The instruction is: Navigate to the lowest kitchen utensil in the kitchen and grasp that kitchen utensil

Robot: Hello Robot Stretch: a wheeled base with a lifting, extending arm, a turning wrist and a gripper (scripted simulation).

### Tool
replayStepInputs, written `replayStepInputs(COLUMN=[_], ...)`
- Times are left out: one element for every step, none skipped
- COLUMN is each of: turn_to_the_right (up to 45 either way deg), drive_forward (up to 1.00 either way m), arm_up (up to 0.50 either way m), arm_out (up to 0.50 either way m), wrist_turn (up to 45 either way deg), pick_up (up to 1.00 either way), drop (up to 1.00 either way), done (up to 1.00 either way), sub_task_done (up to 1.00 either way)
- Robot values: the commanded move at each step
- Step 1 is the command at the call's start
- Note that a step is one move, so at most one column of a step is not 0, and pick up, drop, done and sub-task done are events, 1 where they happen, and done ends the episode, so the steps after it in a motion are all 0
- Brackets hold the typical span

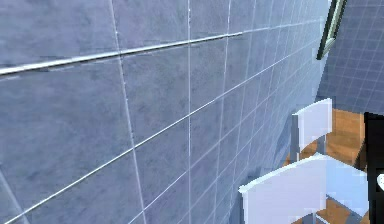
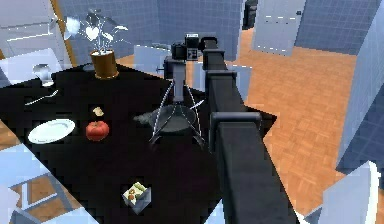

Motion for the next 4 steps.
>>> replayStepInputs(turn_to_the_right=[0.0,0.0,0.0,0.0], drive_forward=[0.0,0.0,0.0,0.0], arm_up=[0.0,0.0,0.0,0.0], arm_out=[0.0,0.0,0.0,0.0], wrist_turn=[45.0,45.0,45.0,24.0], pick_up=[0.0,0.0,0.0,0.0], drop=[0.0,0.0,0.0,0.0], done=[0.0,0.0,0.0,0.0], sub_task_done=[0.0,0.0,0.0,0.0])
